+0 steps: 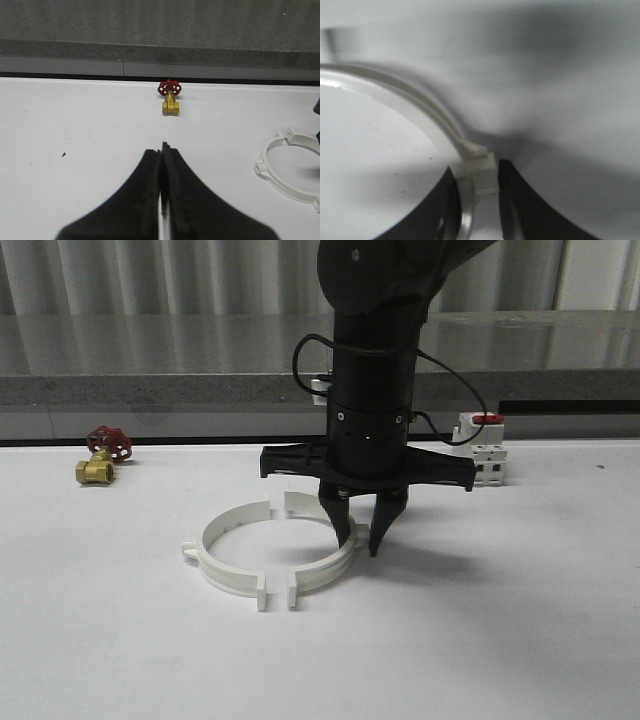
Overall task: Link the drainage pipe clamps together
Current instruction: 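Press the clamp half against the other to close the ring, release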
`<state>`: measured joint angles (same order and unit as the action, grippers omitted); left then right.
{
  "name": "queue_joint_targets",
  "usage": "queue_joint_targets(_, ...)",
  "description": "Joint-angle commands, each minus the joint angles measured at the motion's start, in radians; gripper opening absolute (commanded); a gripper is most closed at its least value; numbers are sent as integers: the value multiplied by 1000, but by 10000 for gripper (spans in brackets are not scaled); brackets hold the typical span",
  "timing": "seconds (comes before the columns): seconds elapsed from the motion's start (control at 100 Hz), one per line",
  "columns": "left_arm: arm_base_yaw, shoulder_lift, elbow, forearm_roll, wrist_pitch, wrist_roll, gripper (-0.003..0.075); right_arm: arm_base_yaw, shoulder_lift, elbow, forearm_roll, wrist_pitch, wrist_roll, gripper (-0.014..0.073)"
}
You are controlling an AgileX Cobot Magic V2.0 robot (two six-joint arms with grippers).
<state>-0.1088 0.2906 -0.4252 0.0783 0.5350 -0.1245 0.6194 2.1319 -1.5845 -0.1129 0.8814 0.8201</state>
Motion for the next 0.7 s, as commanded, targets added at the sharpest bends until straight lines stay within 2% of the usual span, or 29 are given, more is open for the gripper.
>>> queue_joint_targets(0.0,-7,7,-25,-7,-77,0,-21,-1,-61,-31,-1,-19,-1,49)
queue_joint_targets(0.69,-7,7,-25,-7,-77,0,-21,8,-60,-31,25,-64,0,49)
